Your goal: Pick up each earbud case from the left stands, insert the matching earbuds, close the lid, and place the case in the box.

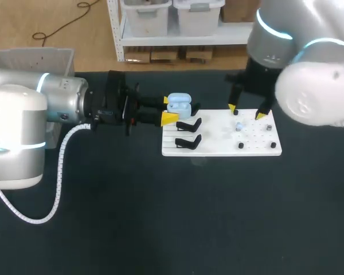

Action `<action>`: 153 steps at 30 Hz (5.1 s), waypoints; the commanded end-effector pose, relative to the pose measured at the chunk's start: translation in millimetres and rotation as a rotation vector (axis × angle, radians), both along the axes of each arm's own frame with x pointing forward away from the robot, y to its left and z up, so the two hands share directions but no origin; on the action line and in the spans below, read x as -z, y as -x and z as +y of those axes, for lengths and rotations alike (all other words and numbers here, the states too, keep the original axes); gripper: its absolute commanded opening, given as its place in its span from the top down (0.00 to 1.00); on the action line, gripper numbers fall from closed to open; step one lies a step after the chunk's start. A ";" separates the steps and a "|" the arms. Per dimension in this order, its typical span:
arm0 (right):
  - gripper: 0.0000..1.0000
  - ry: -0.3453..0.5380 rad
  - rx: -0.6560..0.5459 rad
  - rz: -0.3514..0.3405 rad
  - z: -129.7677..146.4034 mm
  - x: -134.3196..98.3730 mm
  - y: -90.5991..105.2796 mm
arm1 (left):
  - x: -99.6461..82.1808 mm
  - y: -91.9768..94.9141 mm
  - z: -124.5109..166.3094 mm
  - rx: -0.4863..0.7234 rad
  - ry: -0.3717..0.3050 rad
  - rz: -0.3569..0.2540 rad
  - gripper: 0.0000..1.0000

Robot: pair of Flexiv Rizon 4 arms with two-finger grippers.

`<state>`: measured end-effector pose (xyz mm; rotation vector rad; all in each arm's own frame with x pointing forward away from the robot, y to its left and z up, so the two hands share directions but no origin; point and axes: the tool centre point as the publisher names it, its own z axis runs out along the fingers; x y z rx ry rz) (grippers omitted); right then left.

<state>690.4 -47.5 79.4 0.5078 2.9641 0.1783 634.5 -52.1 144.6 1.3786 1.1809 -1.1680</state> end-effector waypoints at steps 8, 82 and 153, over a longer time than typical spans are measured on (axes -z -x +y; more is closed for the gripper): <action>0.51 -0.016 0.068 0.089 2.8 35.6 -17.5 | 0.9 0.9 0.0 -0.003 0.002 -0.003 1.00; 0.65 0.001 0.076 -0.067 1.9 67.3 -23.4 | 0.9 0.9 0.0 -0.003 0.002 -0.003 1.00; 1.00 -0.235 -0.522 0.082 56.9 -137.9 52.0 | 0.9 0.9 0.0 -0.003 0.002 -0.003 1.00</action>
